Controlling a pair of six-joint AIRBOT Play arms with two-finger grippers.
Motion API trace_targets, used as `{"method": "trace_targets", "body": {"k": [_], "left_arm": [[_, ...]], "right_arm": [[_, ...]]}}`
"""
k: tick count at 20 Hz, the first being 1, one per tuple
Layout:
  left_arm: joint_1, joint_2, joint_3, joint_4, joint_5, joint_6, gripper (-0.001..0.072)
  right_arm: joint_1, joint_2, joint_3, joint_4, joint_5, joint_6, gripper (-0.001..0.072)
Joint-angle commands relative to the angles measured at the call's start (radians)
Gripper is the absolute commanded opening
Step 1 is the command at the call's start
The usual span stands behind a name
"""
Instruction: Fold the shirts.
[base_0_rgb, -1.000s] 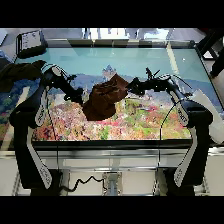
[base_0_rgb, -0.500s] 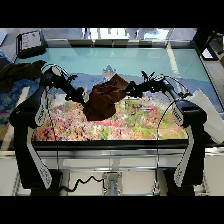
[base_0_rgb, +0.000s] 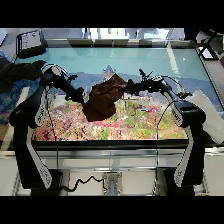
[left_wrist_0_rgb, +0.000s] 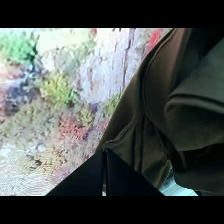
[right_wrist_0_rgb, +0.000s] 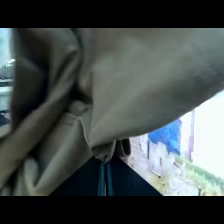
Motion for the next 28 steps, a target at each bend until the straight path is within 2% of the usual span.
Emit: {"method": "trace_targets", "body": {"k": [1,6,8,12,14,16,18,20,22,24,26,28], "left_arm": [[0.009,0.022,0.001,0.001,0.040,0.000,0.0014],[0.029,0.154,0.058,-0.068,0.176,0.009,0.0013],[0.035,0.214,0.149,-0.100,0.218,0.009,0.0013],[0.050,0.406,0.187,-0.098,0.429,0.009,0.0011],[0.060,0.495,0.187,-0.093,0.459,0.041,0.0011],[0.066,0.573,0.187,-0.039,0.459,0.050,0.0011],[0.066,0.632,0.187,0.075,0.443,0.037,0.0011],[0.066,0.663,0.187,0.151,0.363,0.036,0.0011],[0.066,0.668,0.169,0.135,0.325,0.023,0.0011],[0.066,0.669,0.125,0.072,0.323,0.027,0.0011],[0.066,0.668,0.082,0.028,0.284,0.035,0.0012],[0.065,0.668,0.054,0.020,0.228,0.046,0.0012]], "right_arm": [[-0.043,0.112,0.001,-0.053,-0.019,-0.028,0.0025],[-0.117,0.346,0.001,-0.295,0.032,0.000,0.0024],[-0.132,0.439,0.001,-0.331,0.021,-0.004,0.0024],[-0.156,0.636,0.017,-0.353,-0.056,-0.067,0.0024],[-0.158,0.706,0.094,-0.380,0.007,-0.090,0.0024],[-0.158,0.755,0.144,-0.420,0.090,-0.084,0.0024],[-0.158,0.792,0.151,-0.544,0.159,-0.040,0.0024],[-0.158,0.798,0.150,-0.653,0.281,-0.014,0.0024],[-0.153,0.798,0.137,-0.616,0.361,-0.012,0.0025],[-0.126,0.798,0.137,-0.534,0.361,-0.031,0.0024],[-0.087,0.798,0.137,-0.520,0.367,-0.029,0.0024],[-0.031,0.792,0.136,-0.457,0.430,-0.026,0.0024]]}}
